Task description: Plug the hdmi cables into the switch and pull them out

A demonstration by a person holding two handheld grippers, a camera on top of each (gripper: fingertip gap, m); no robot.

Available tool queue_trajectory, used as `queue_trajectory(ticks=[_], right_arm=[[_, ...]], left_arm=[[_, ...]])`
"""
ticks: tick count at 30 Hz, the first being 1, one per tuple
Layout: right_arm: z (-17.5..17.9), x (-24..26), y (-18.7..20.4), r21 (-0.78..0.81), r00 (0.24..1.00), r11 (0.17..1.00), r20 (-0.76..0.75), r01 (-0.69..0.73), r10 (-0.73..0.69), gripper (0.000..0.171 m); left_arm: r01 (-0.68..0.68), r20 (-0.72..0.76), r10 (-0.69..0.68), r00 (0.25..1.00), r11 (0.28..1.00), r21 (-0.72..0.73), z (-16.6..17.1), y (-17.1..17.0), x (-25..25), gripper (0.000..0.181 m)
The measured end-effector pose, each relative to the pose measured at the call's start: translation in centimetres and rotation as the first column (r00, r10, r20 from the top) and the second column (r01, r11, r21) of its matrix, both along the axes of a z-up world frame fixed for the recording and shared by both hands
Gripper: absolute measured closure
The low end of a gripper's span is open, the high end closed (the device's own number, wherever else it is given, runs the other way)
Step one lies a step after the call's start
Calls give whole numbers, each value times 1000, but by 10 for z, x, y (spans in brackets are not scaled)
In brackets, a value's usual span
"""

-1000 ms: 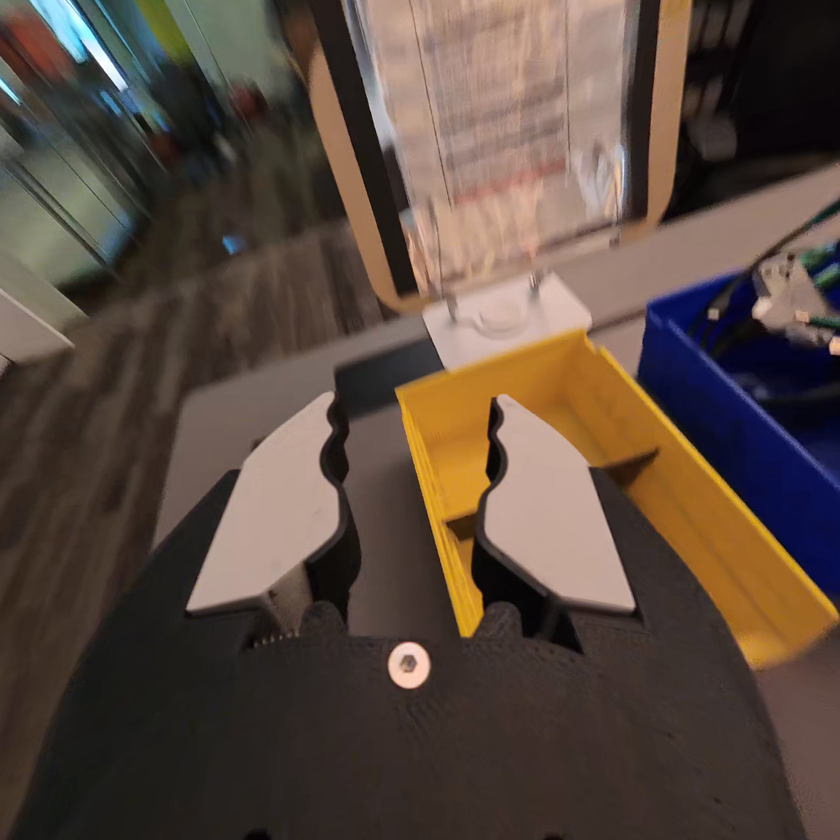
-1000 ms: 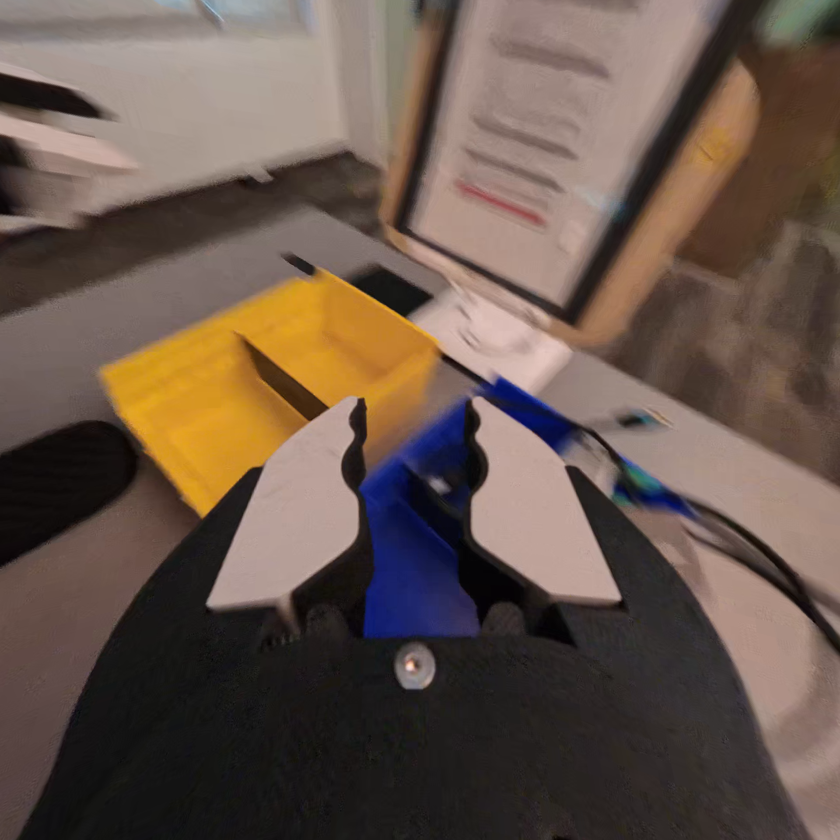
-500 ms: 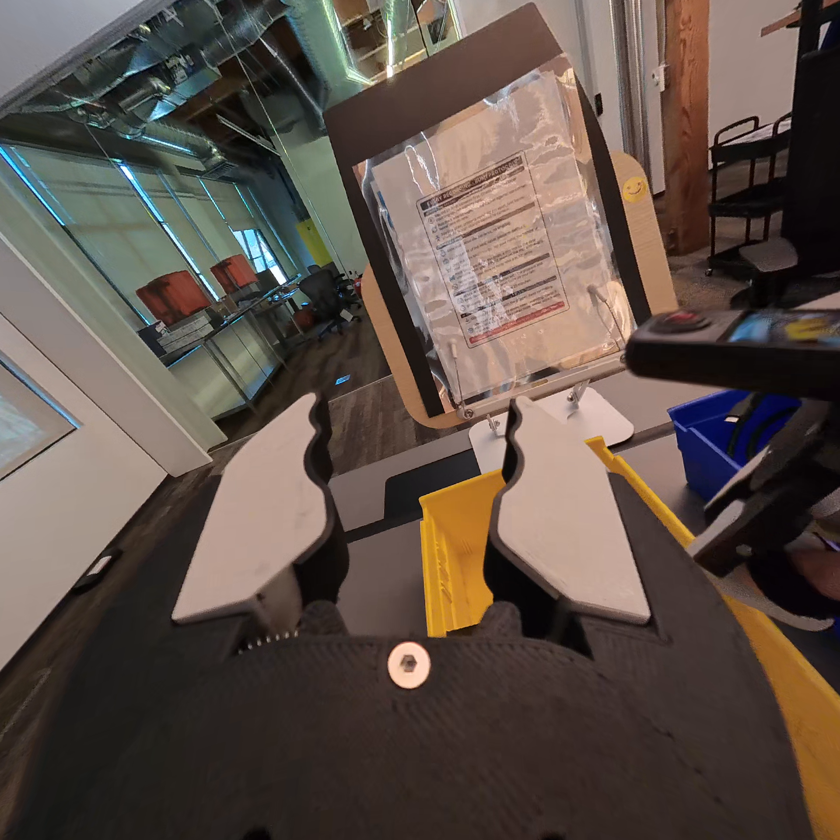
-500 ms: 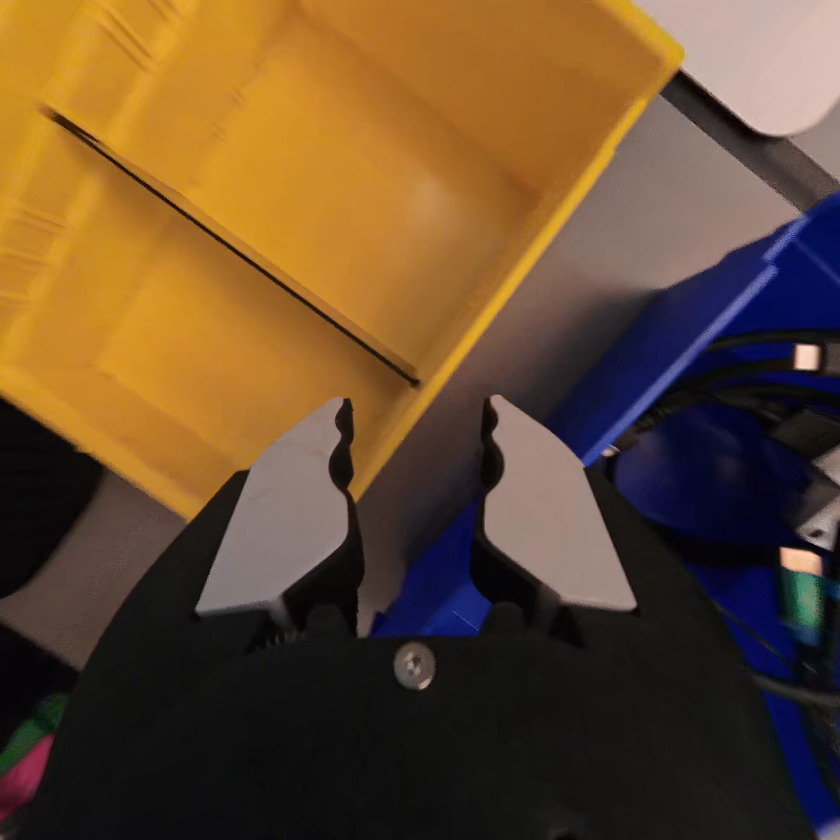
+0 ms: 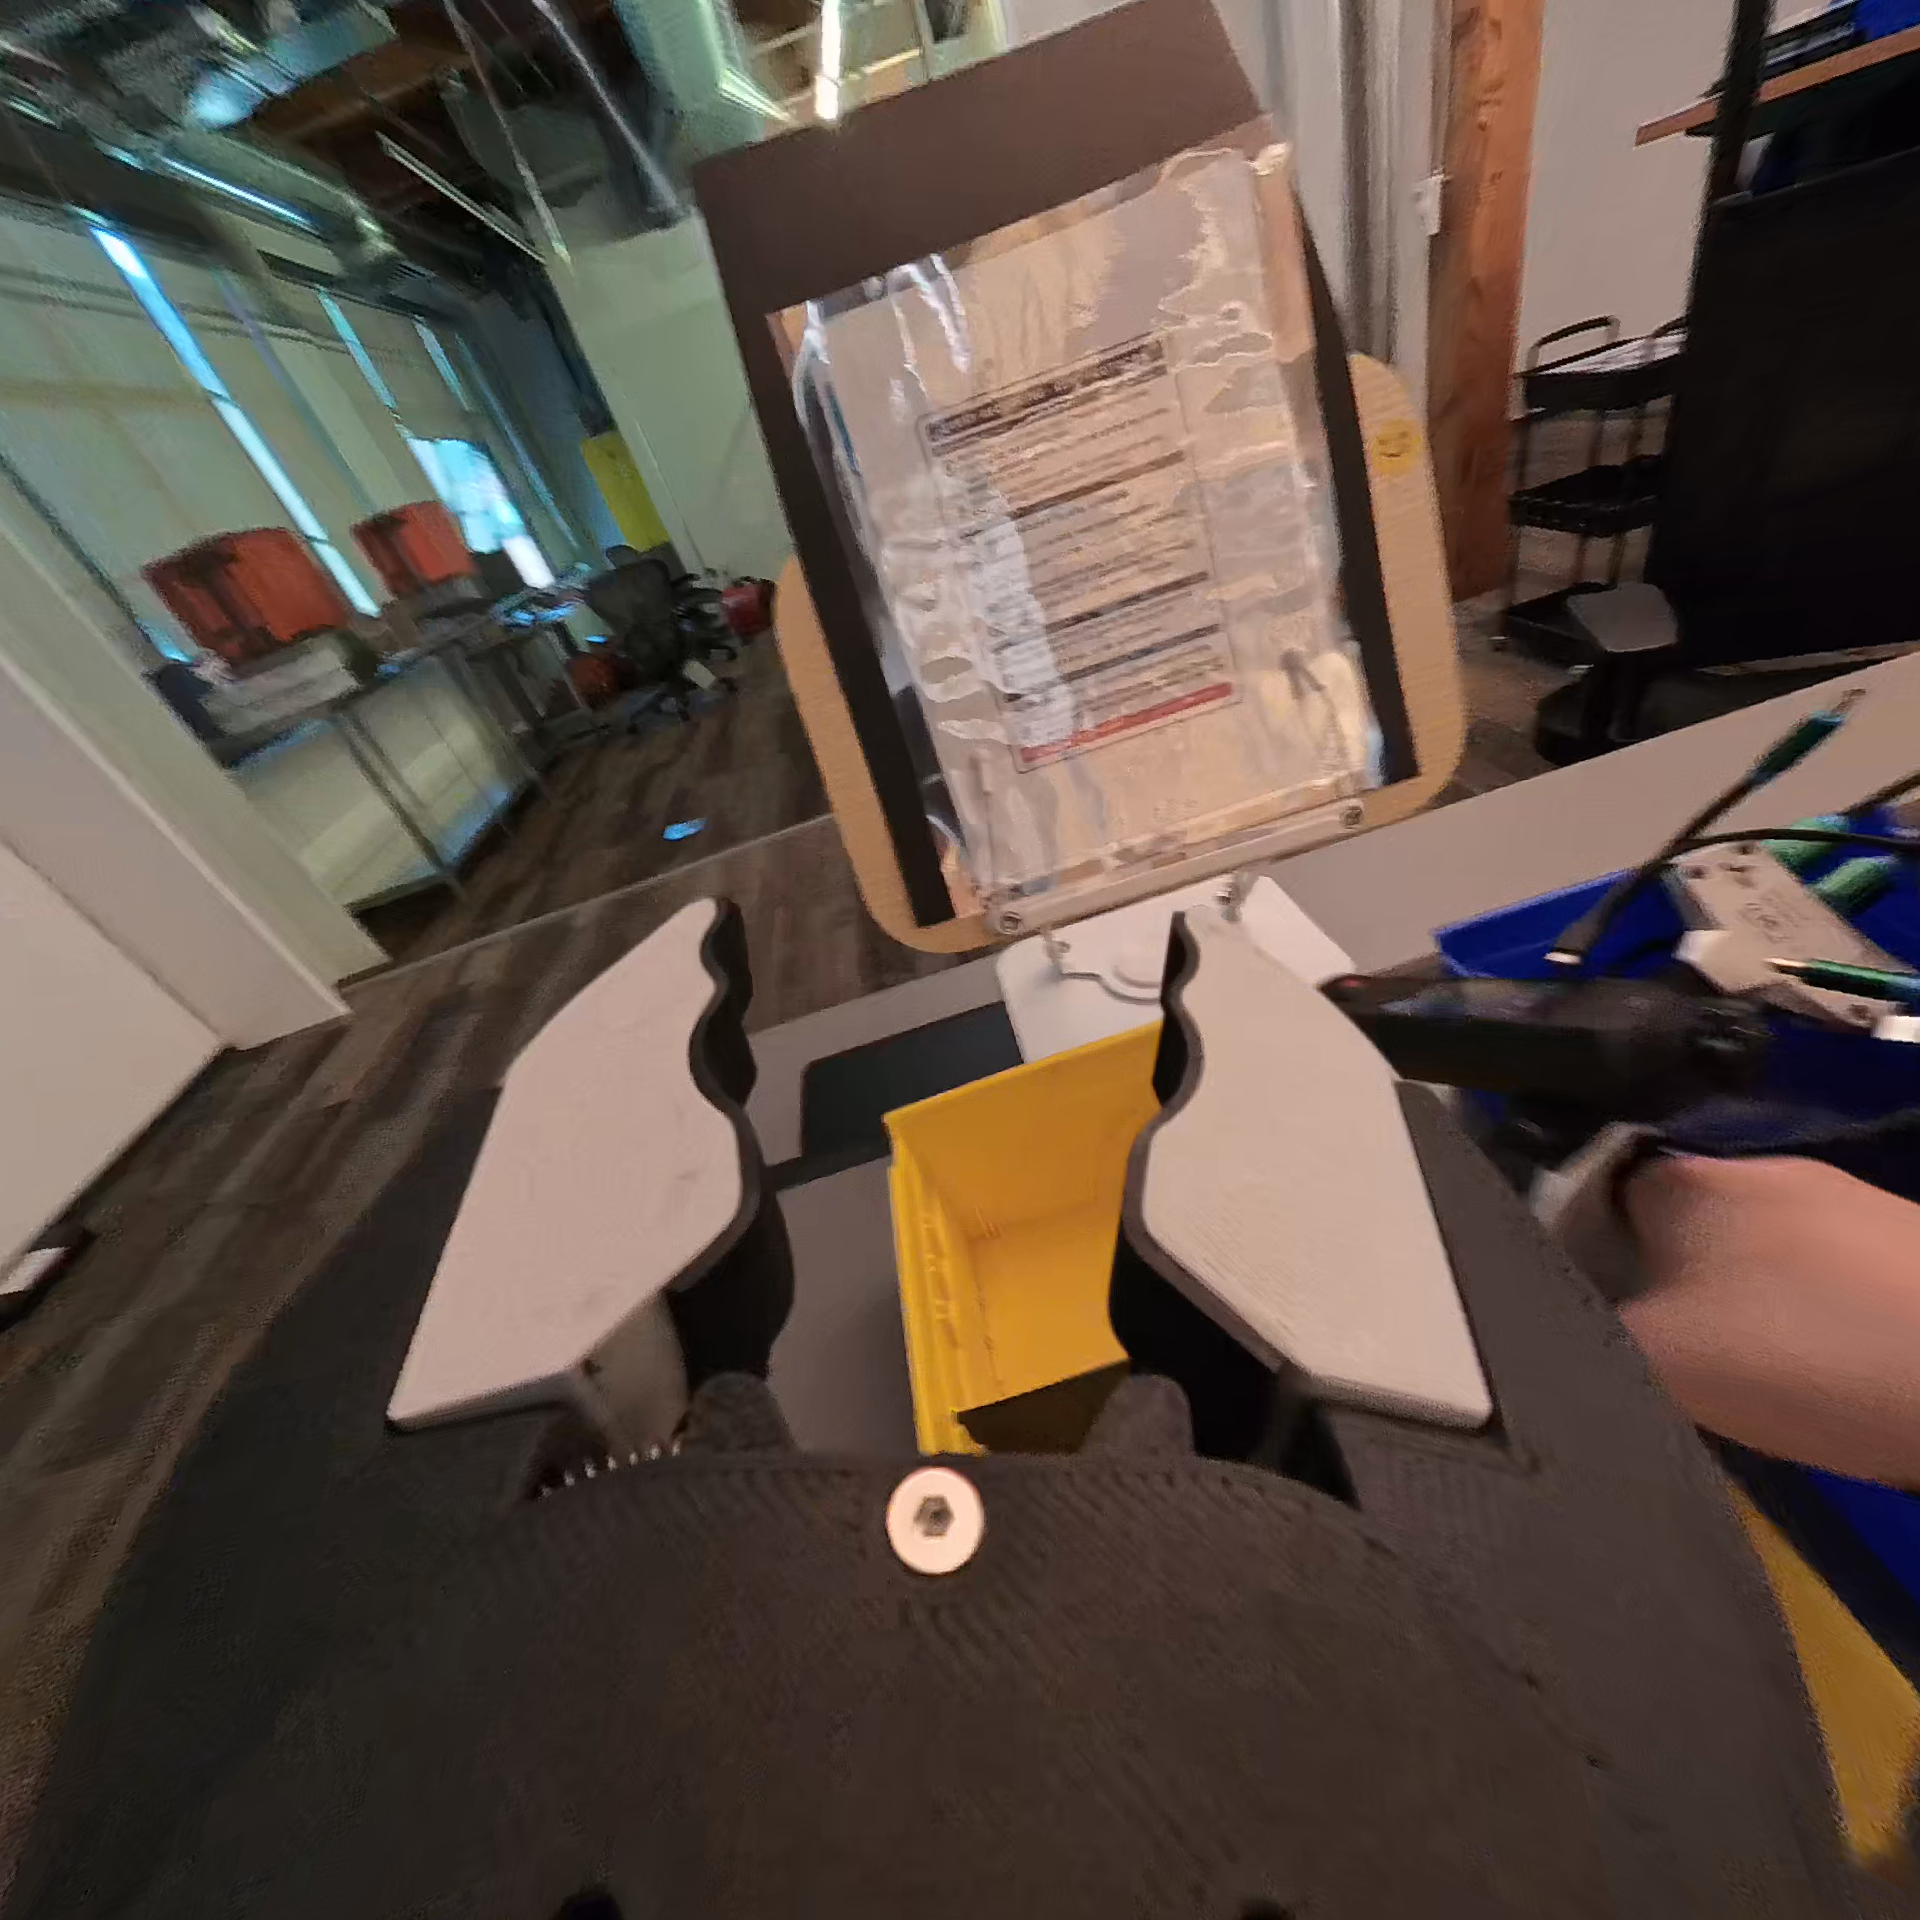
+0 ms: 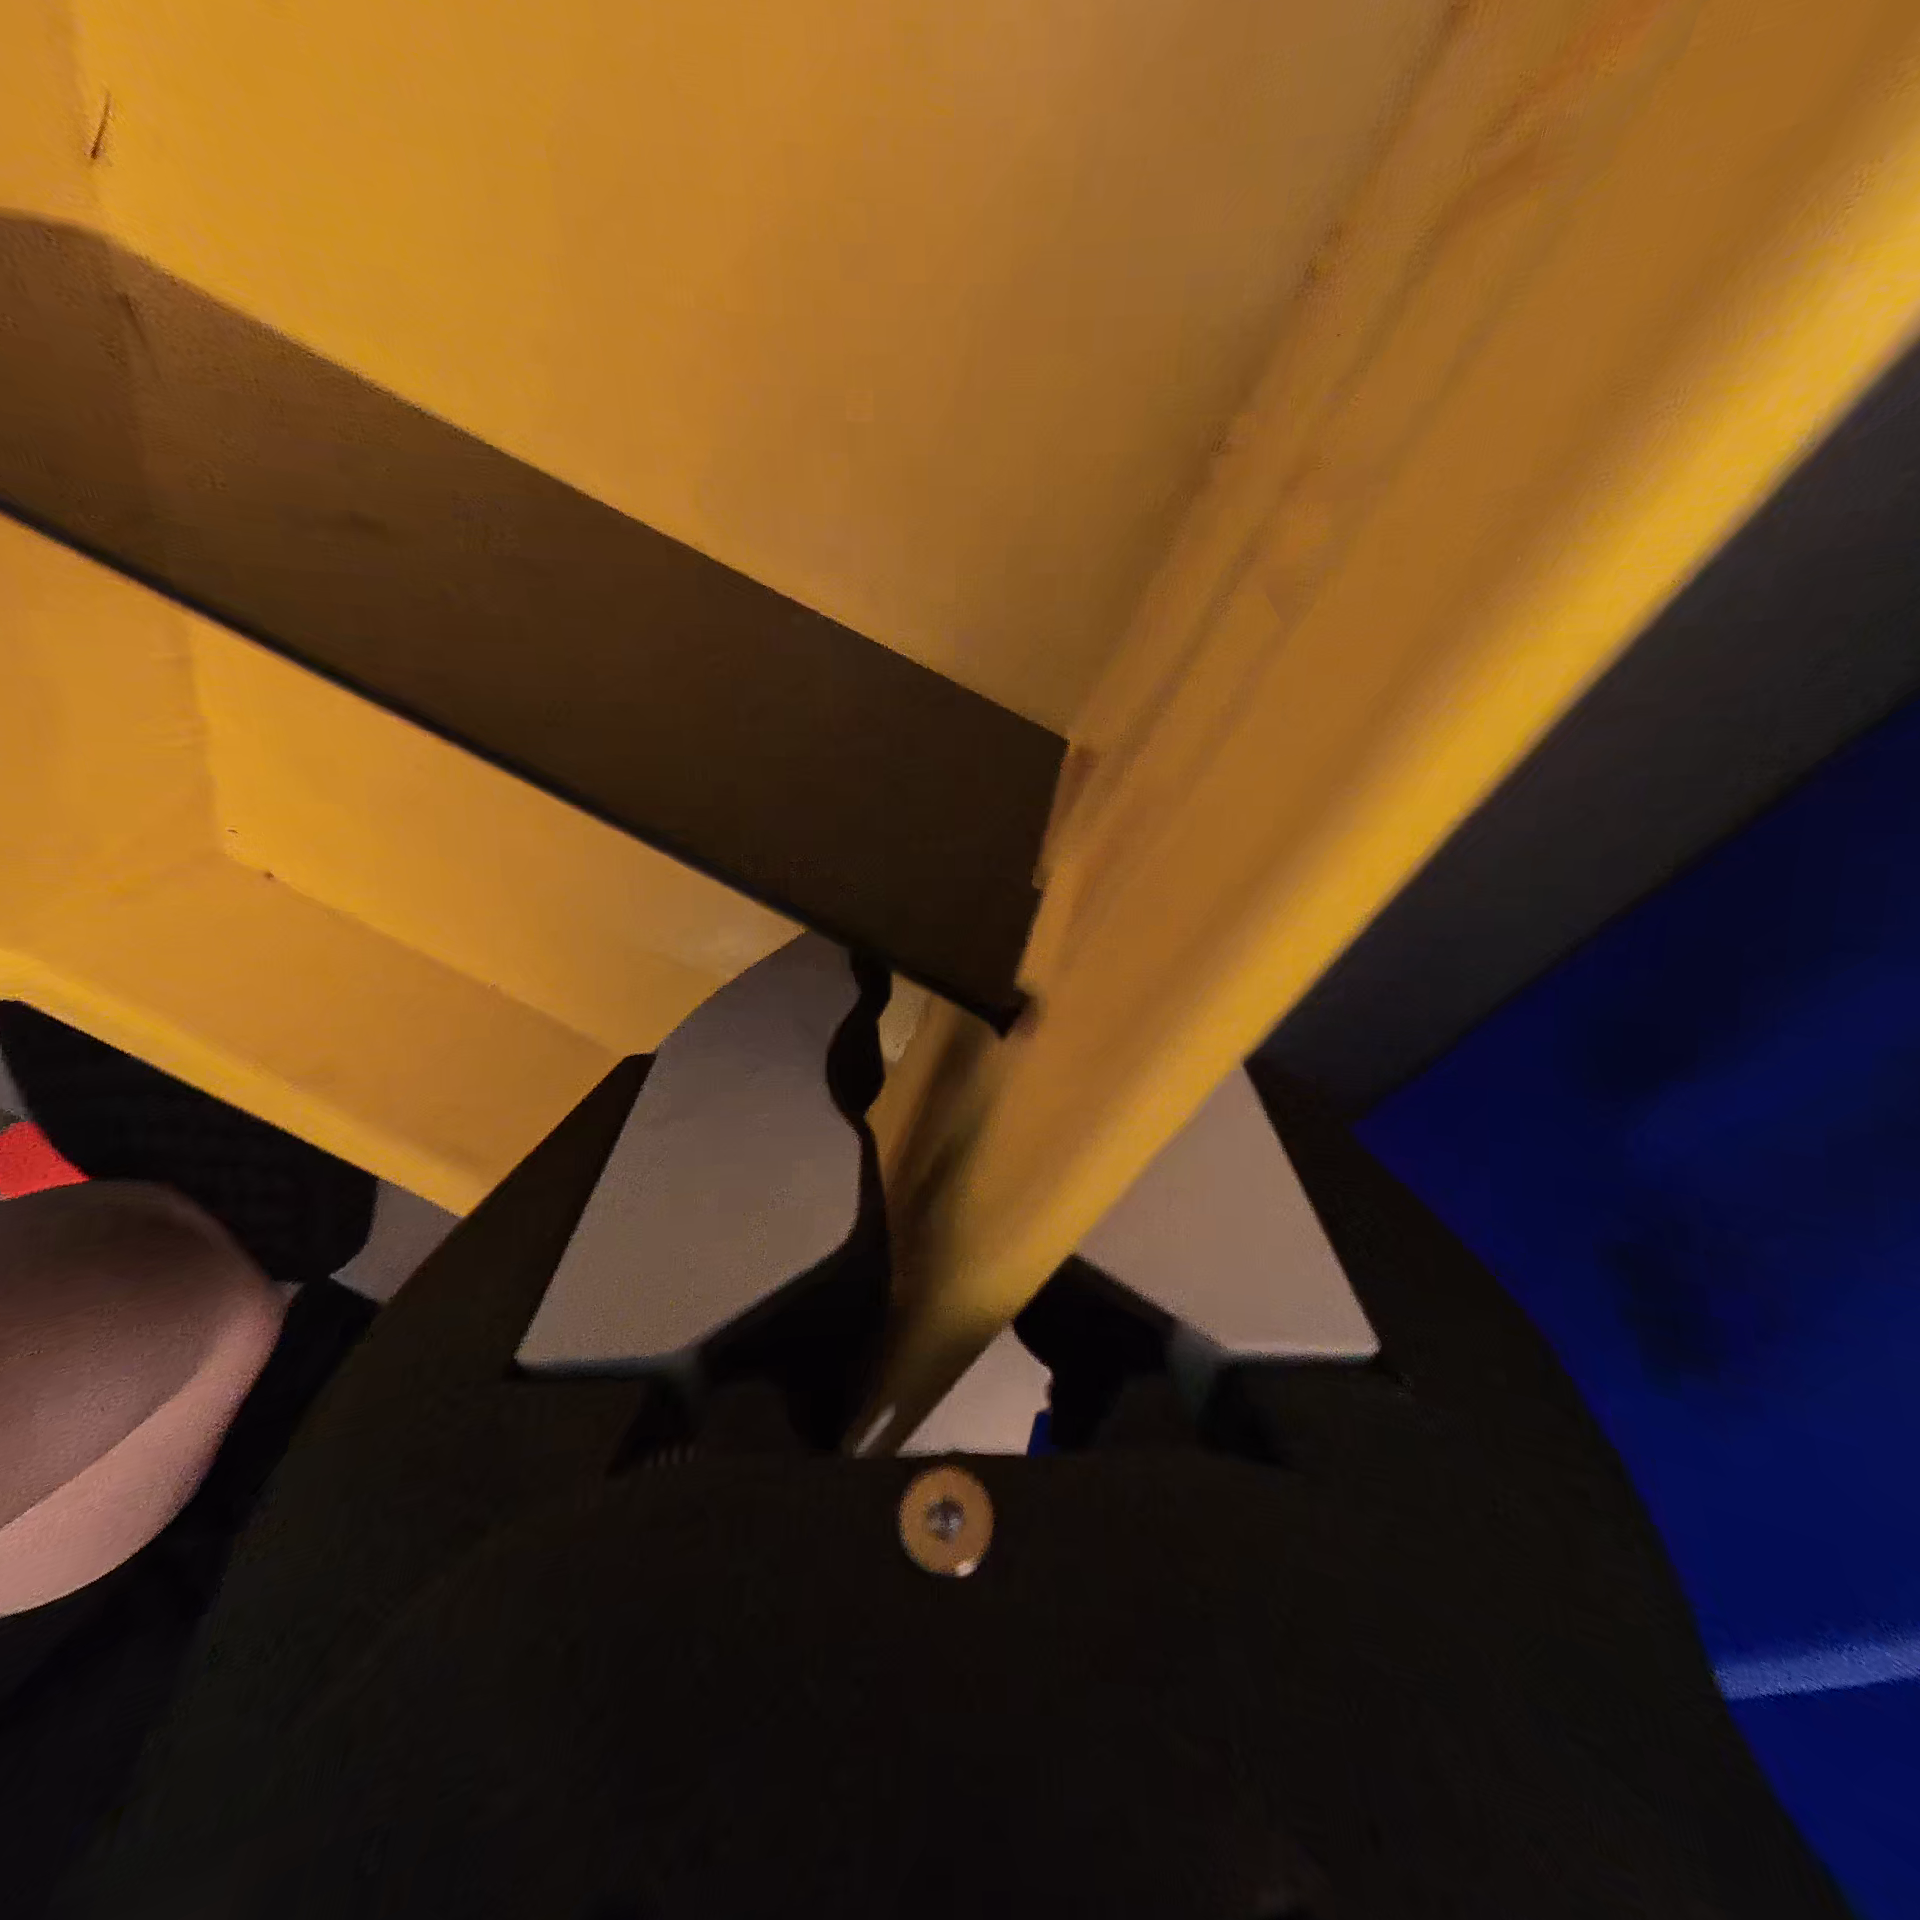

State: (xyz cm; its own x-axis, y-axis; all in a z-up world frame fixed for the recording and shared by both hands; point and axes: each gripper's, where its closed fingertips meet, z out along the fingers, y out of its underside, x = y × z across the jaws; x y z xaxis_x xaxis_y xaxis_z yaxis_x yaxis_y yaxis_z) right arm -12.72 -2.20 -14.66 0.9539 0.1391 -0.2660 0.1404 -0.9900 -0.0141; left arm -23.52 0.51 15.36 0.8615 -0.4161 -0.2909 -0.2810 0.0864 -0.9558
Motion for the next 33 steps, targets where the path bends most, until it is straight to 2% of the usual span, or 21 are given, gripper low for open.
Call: queue_trajectory(ticks=[4, 6, 8, 10, 13, 17, 20, 24, 27, 29, 31, 32, 33], right_arm=[[5, 6, 3, -48, 999, 998, 35, -27, 29, 162], [18, -3, 1, -93, 998, 993, -4, -67, 67, 165], [43, -18, 1, -87, 994, 992, -67, -89, 83, 166], [82, -27, 6, -44, 986, 992, -124, -116, 110, 167], [157, -13, 13, 57, 977, 987, -149, -148, 155, 169], [251, 57, 8, 197, 987, 978, -131, -62, 89, 167], [298, 142, -12, 278, 995, 958, -88, 69, -46, 167], [322, 271, -57, 357, 959, 896, 0, 264, -283, 167], [313, 355, -104, 365, 885, 831, 39, 420, -464, 167], [296, 400, -136, 352, 830, 786, 44, 509, -557, 167], [274, 436, -167, 332, 785, 747, 31, 576, -619, 167], [260, 451, -181, 316, 765, 730, 22, 605, -644, 167], [246, 465, -195, 298, 745, 714, 15, 634, -667, 167]], left_arm=[[167, 108, -157, 982, 981, -94, 7, -24, 7, 105], [181, 130, -171, 977, 981, -70, 22, -43, -4, 105], [148, 215, -146, 966, 989, 10, 49, -66, -26, 102], [183, 312, -208, 927, 977, 107, 76, -99, -44, 101], [251, 364, -306, 880, 949, 190, 95, -140, -63, 97], [296, 383, -348, 856, 936, 188, 97, -151, -70, 95], [419, 342, -403, 849, 907, 29, 71, -133, -34, 89], [557, 285, -483, 828, 767, -318, -5, -100, 57, 77], [573, 260, -526, 810, 616, -541, -83, -80, 130, 81], [555, 268, -518, 812, 544, -629, -126, -64, 160, 86], [561, 307, -493, 814, 531, -635, -149, -51, 177, 102], [564, 329, -478, 814, 515, -646, -158, -50, 183, 104], [567, 340, -484, 806, 466, -679, -167, -55, 188, 100]])
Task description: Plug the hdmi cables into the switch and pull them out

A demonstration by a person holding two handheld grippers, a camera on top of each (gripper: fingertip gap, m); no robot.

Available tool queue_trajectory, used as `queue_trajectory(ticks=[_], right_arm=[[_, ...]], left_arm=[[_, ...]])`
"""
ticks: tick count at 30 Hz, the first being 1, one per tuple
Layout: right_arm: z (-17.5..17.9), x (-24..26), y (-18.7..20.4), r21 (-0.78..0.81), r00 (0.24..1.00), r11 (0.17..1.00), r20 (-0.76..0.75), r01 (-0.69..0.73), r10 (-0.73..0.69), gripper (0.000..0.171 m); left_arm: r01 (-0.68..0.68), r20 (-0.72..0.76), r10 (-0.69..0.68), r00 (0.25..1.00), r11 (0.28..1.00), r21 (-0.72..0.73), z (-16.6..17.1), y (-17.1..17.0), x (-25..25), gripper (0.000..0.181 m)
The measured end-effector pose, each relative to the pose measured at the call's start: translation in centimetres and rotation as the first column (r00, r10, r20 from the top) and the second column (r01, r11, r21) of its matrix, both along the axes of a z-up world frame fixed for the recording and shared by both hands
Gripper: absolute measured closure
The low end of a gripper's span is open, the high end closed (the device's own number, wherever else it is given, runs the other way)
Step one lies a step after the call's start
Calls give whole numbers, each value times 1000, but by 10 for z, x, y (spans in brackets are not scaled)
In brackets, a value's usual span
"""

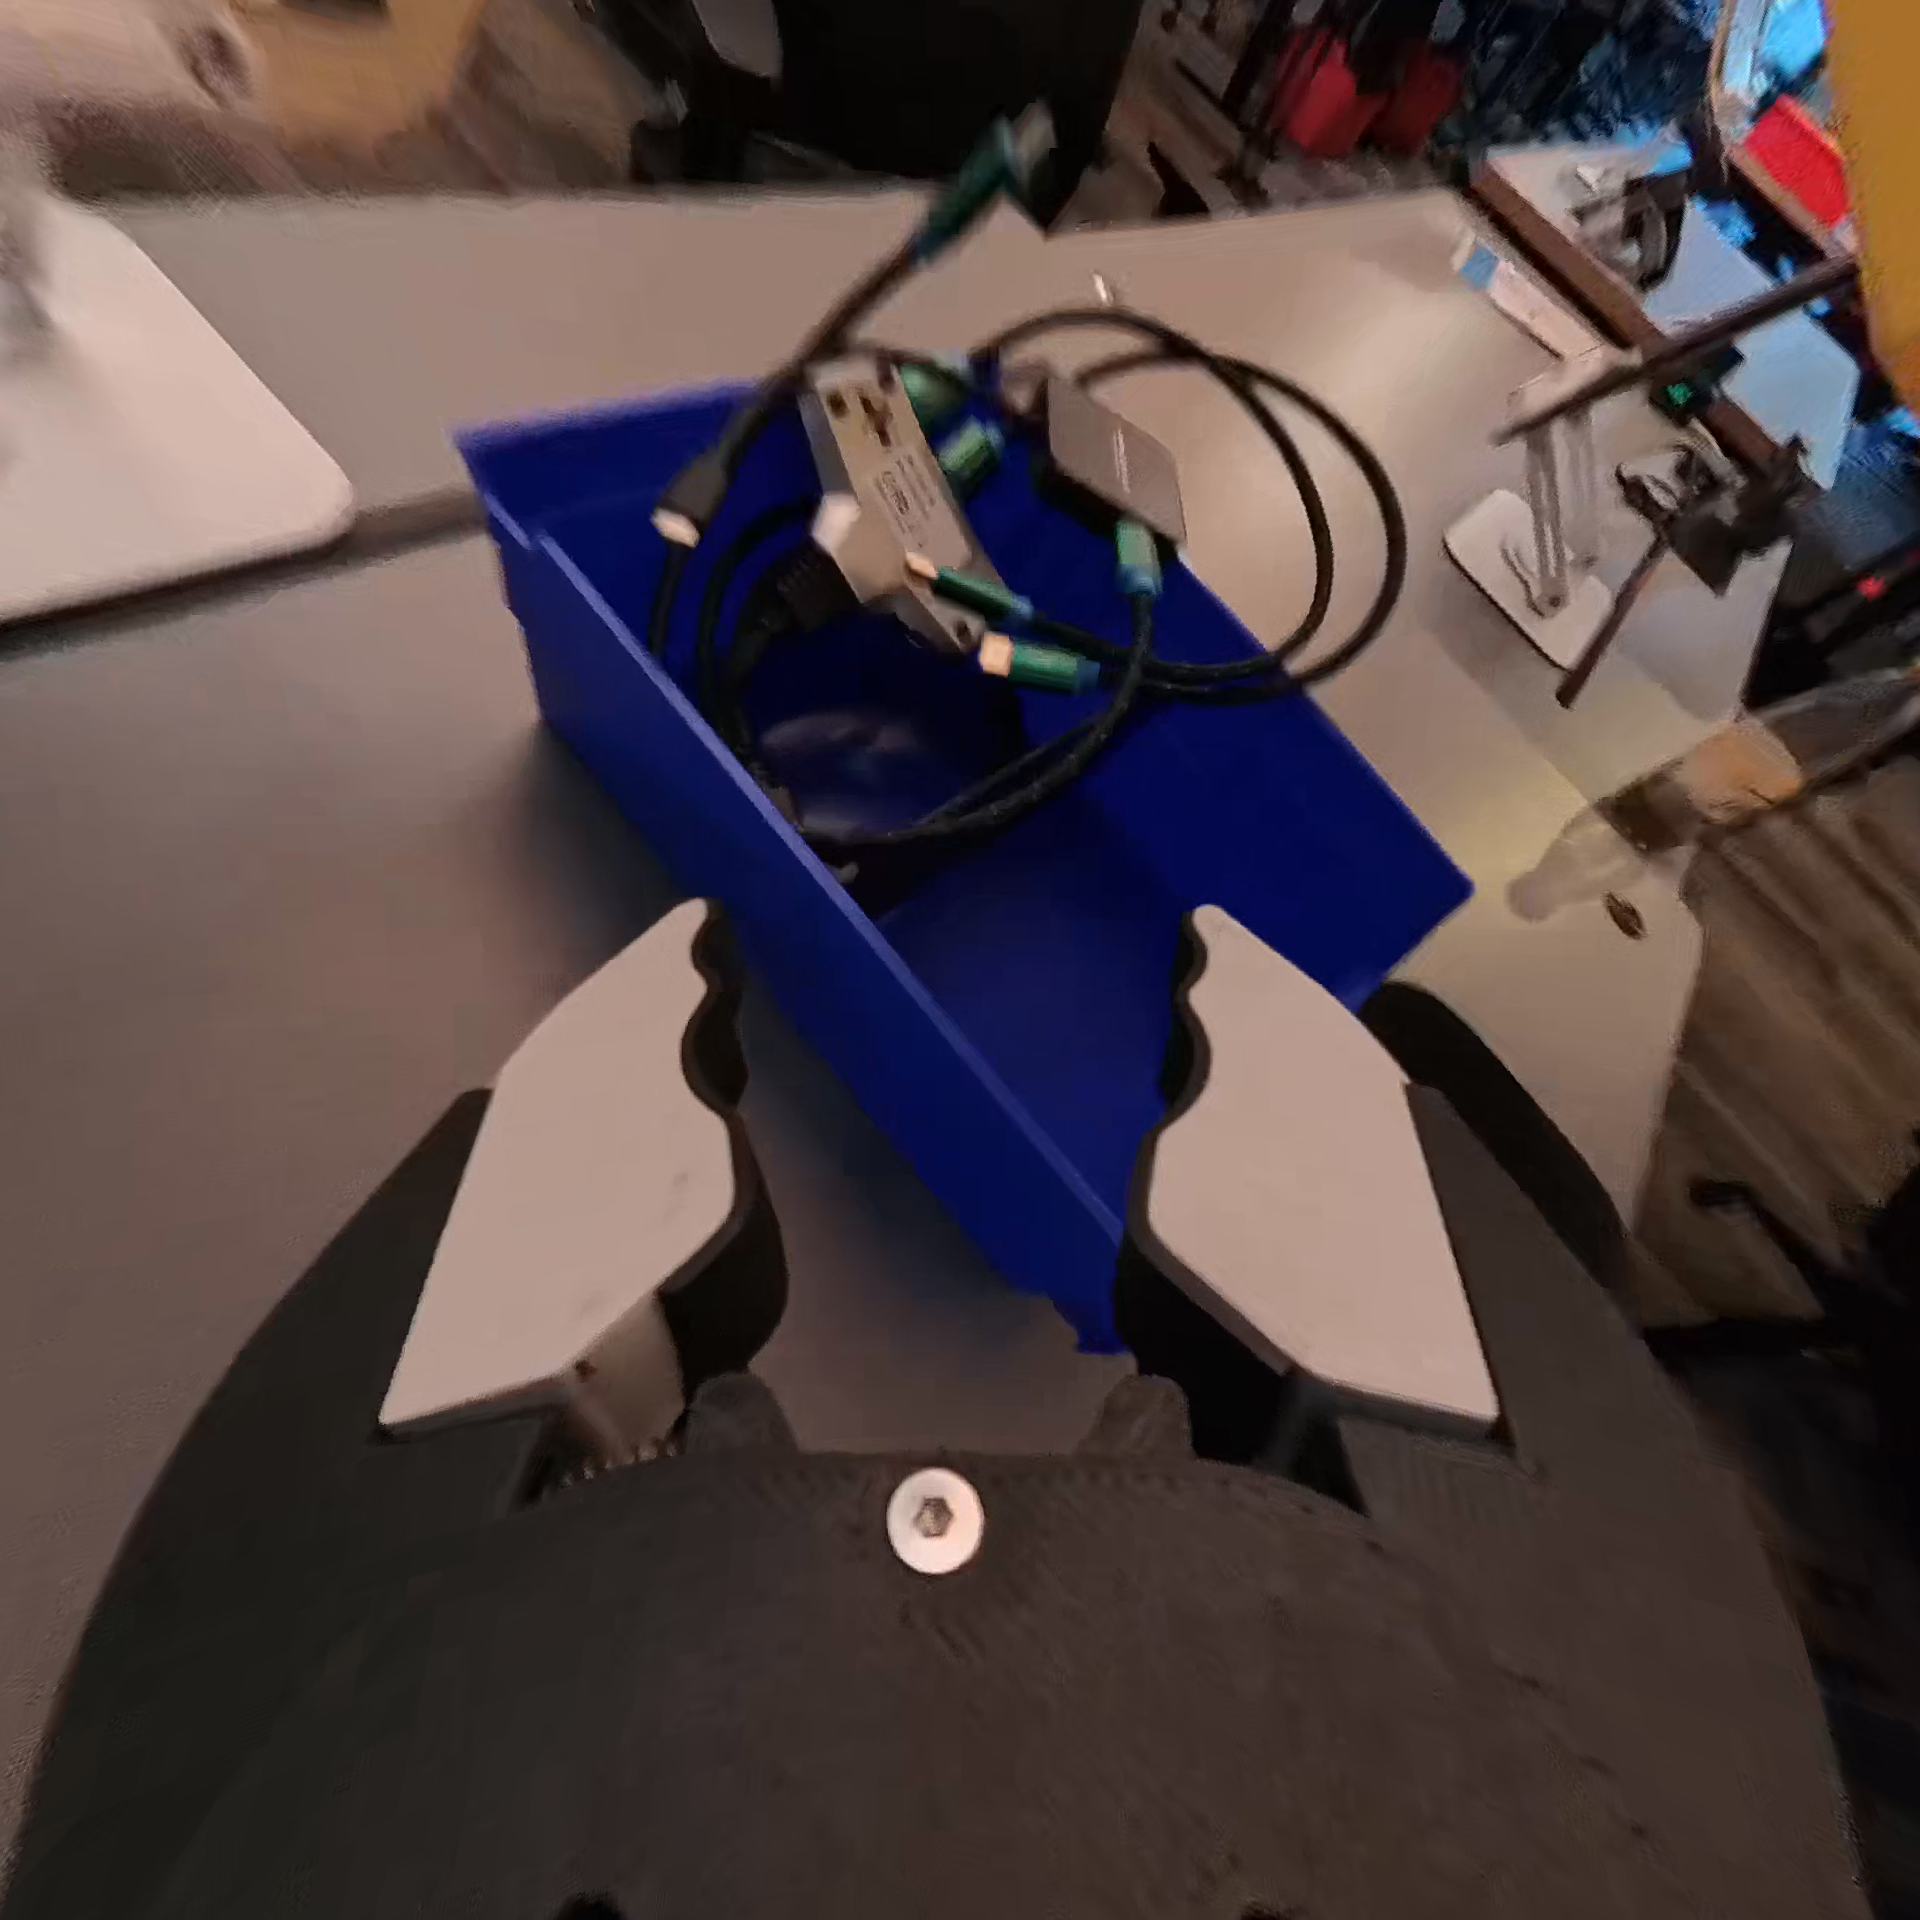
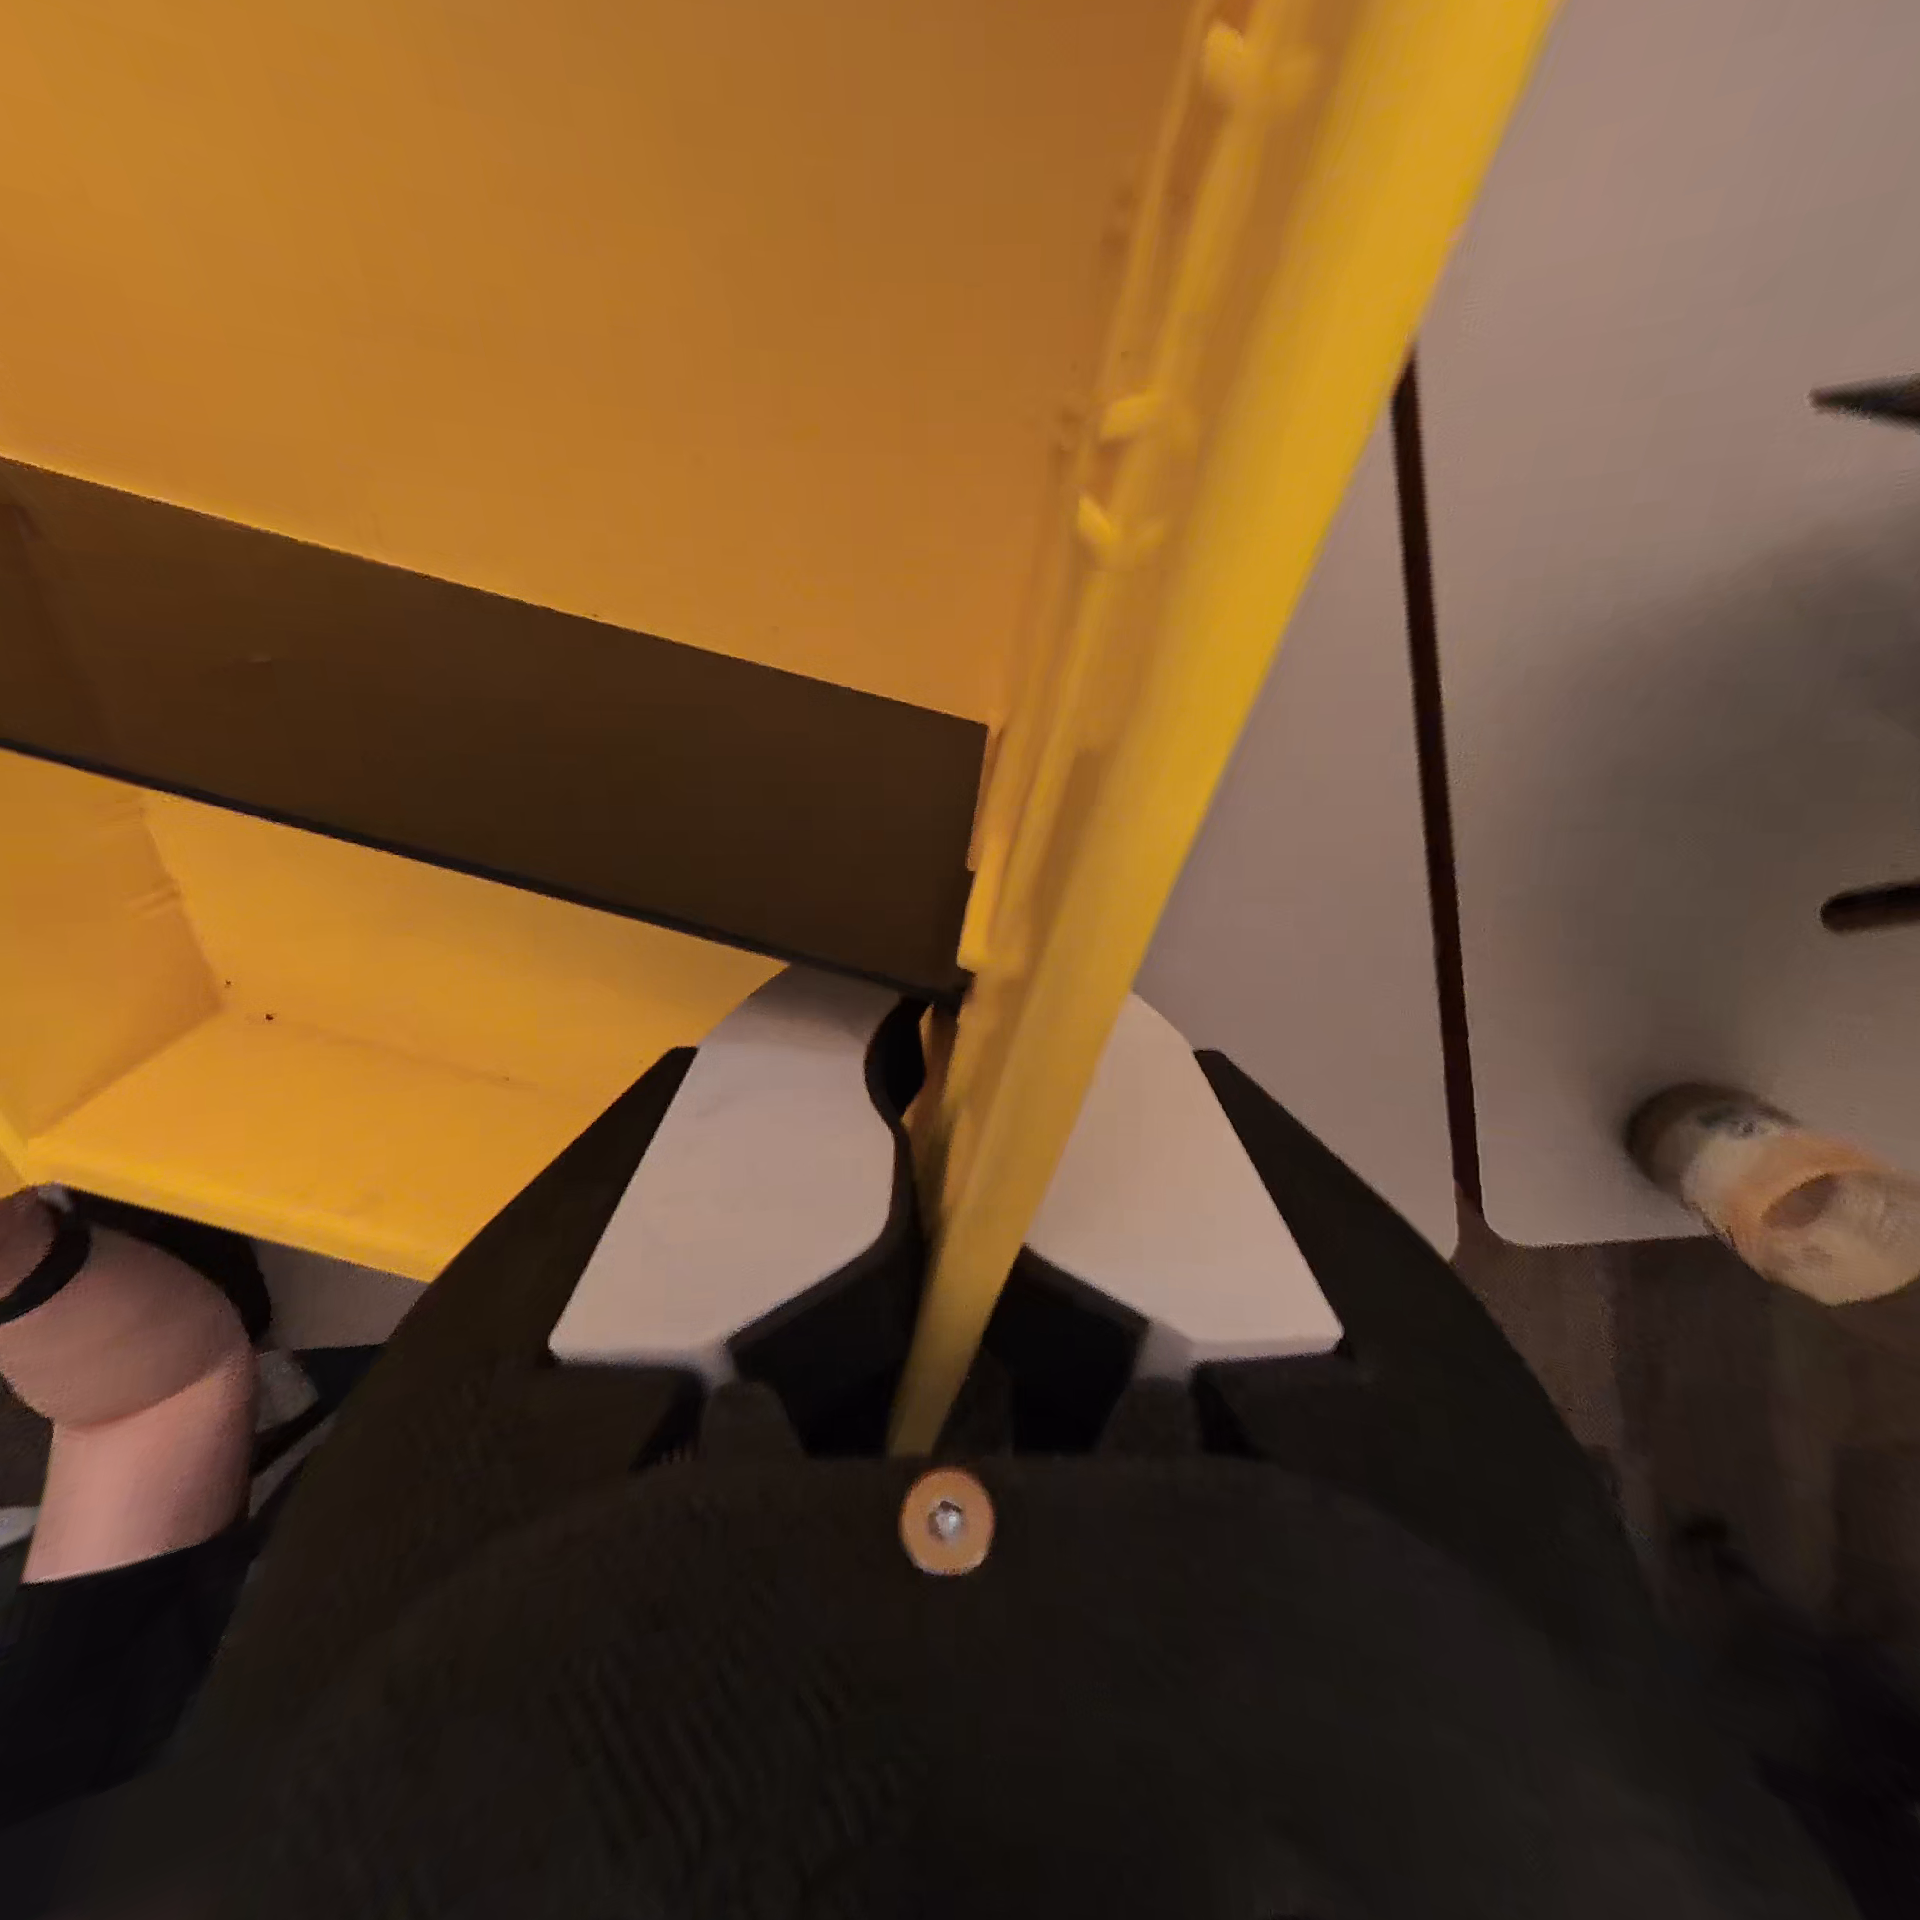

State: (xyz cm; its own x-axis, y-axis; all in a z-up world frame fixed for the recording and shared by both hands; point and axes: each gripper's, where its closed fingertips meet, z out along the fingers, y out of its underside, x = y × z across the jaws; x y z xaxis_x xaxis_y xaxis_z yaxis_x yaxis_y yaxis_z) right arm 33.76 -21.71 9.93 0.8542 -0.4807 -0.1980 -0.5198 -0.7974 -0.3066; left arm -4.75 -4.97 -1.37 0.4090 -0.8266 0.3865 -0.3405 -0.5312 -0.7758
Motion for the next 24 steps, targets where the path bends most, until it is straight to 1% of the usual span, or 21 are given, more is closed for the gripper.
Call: queue_trajectory(ticks=[1, 2, 3, 4, 7, 8, 9, 10, 12, 13, 14, 15, 18, 21, 23, 24], right_arm=[[-15, 12, -13, -15, 1000, 1000, -12, 28, -28, 167], [-30, 23, -25, -32, 998, 998, -20, 55, -55, 167], [-46, 33, -36, -52, 996, 995, -26, 82, -83, 167], [-61, 41, -46, -72, 994, 992, -31, 101, -104, 167], [-106, 53, -70, -136, 988, 982, -64, 129, -139, 167], [-119, 54, -76, -157, 986, 979, -78, 131, -144, 167], [-131, 55, -81, -175, 985, 976, -90, 131, -148, 167], [-143, 55, -86, -192, 983, 973, -100, 131, -152, 167], [-162, 55, -92, -230, 981, 964, -109, 130, -159, 167], [-170, 55, -93, -246, 982, 961, -106, 129, -159, 167], [-177, 54, -94, -262, 982, 957, -103, 126, -158, 167], [-184, 53, -94, -276, 983, 953, -103, 122, -155, 167], [-200, 44, -90, -305, 986, 948, -107, 94, -132, 167], [-214, 32, -79, -319, 989, 947, -119, 43, -85, 167], [-221, 22, -69, -324, 991, 946, -126, 5, -48, 167], [-224, 17, -63, -324, 991, 946, -130, -15, -29, 167]], left_arm=[[33, -56, -36, 998, 998, -45, -13, -6, 2, 96], [56, -137, -63, 989, 997, -57, -27, -10, 2, 93], [65, -204, -71, 976, 997, -38, -38, -10, 2, 89], [63, -250, -65, 966, 998, -16, -47, -9, 3, 89], [92, -322, -102, 941, 995, -47, -67, -15, 10, 93], [93, -319, -111, 941, 993, -72, -68, -16, 12, 95], [96, -323, -124, 938, 990, -101, -70, -17, 12, 103], [102, -336, -141, 931, 986, -131, -71, -19, 11, 116], [124, -368, -173, 914, 980, -153, -74, -19, 5, 130], [148, -355, -202, 913, 974, -172, -73, -21, 5, 135], [175, -328, -237, 914, 962, -208, -72, -25, 6, 148], [193, -316, -262, 912, 953, -234, -71, -26, 4, 156], [181, -370, -253, 894, 959, -218, -70, -10, -16, 162], [151, -391, -244, 887, 955, -254, -69, 9, -48, 166], [81, -389, -187, 902, 958, -273, -69, 30, -73, 169], [32, -392, -128, 911, 970, -243, -68, 46, -86, 171]])
